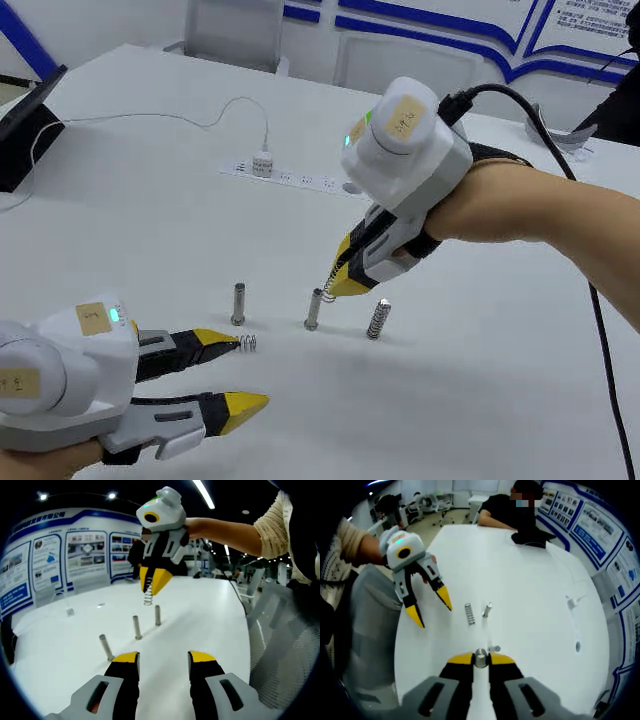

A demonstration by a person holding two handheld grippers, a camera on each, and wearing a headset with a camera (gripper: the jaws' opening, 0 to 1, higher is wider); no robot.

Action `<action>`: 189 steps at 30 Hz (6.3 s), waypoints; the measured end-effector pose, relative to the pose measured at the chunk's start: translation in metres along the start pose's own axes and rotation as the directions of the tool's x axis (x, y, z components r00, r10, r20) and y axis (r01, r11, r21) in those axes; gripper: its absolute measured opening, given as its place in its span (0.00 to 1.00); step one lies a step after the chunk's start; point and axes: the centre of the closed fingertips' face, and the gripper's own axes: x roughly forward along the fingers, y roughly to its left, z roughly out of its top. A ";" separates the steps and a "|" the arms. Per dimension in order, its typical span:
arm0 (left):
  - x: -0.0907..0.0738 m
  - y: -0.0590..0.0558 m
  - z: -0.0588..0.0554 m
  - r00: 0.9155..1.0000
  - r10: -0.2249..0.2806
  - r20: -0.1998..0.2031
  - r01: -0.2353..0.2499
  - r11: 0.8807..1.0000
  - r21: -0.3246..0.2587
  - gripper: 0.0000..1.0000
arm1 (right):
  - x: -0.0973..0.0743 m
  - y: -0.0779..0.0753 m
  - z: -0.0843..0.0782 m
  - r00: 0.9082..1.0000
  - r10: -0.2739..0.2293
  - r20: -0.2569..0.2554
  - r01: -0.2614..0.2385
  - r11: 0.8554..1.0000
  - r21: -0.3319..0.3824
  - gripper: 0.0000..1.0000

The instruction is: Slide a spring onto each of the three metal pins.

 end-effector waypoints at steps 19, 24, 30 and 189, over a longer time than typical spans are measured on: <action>0.001 0.001 -0.005 1.000 0.004 -0.001 -0.004 1.000 -0.020 0.41 | 0.025 -0.025 -0.005 0.998 0.000 -0.055 0.001 1.000 0.025 0.13; 0.002 0.002 -0.005 1.000 0.005 0.000 -0.005 1.000 -0.021 0.41 | 0.033 -0.029 -0.009 0.998 0.013 -0.066 -0.011 0.999 0.036 0.13; 0.002 0.004 -0.005 1.000 0.007 0.002 -0.007 1.000 -0.025 0.41 | 0.036 -0.026 -0.009 0.997 0.023 -0.073 -0.020 0.999 0.041 0.13; -0.021 0.024 -0.016 0.996 0.082 -0.020 -0.083 0.995 -0.056 0.38 | 0.128 0.034 0.023 0.984 0.168 -0.060 -0.175 0.973 -0.149 0.12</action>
